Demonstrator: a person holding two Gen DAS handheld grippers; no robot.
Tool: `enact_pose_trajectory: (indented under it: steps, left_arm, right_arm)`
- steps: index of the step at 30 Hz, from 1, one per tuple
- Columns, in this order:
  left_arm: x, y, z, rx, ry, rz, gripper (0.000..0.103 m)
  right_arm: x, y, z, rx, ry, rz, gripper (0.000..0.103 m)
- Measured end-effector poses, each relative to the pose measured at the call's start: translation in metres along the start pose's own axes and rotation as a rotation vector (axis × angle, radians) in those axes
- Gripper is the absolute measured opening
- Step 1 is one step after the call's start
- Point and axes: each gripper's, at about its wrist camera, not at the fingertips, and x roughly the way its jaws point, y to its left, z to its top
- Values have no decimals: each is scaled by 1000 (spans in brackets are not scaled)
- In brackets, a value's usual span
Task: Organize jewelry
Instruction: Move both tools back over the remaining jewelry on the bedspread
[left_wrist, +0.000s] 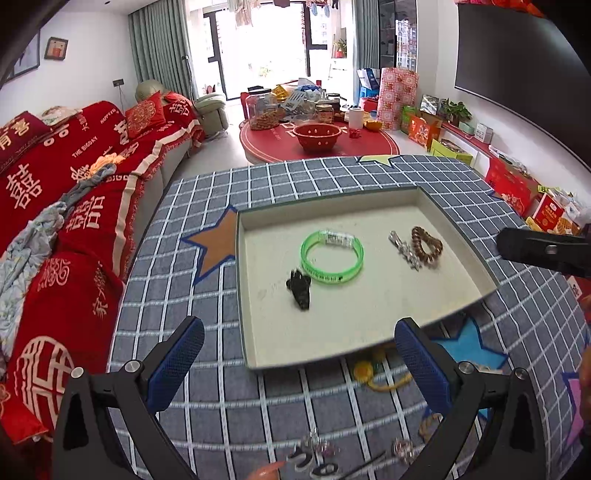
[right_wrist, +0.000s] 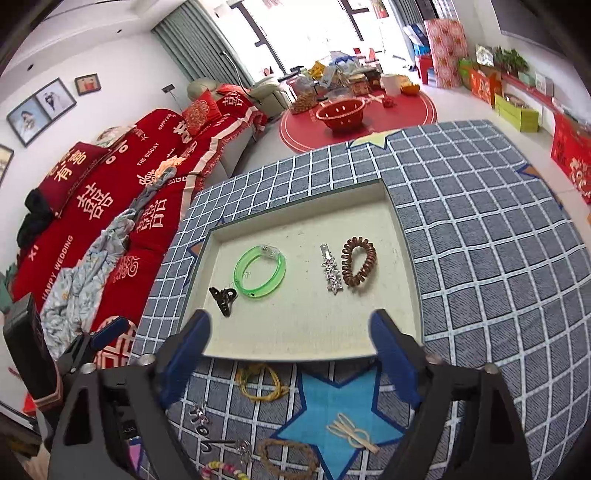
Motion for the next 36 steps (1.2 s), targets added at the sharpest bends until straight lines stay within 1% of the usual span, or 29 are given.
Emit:
enact_pose_trajectory:
  steps: [2, 6, 9, 11, 14, 17, 21, 26, 32, 36]
  left_arm:
    - [-6, 4, -9, -14, 6, -14, 103]
    - [-19, 10, -28, -22, 5, 17, 103]
    - [-29, 18, -42, -50, -5, 34, 103]
    - [-32, 23, -51, -67, 0, 21, 103]
    - [-31, 29, -65, -81, 34, 11, 103]
    - [-28, 35, -81, -94, 65, 4, 103]
    - [-26, 40, -102, -115, 89, 9, 103]
    - [-16, 45, -119, -131, 140, 9, 103]
    - [-12, 43, -122, -118, 150, 9, 103]
    - [-7, 38, -118, -103, 154, 5, 103]
  right_arm:
    - [-12, 6, -8, -28, -31, -17, 103]
    - [-33, 15, -20, -59, -84, -48, 103]
    - [-48, 18, -30, -60, -114, -47, 103]
    - [-55, 20, -36, -60, -117, -40, 103]
    - [-61, 24, -46, -74, -102, -52, 103]
    - [-64, 30, -59, -94, -69, -81, 103]
    - [-63, 26, -76, -104, -30, -111, 103]
    - [-49, 16, -104, -99, 53, -154, 103]
    - [-26, 6, -138, -94, 149, -207, 103]
    - [-18, -2, -148, -77, 182, -232, 103]
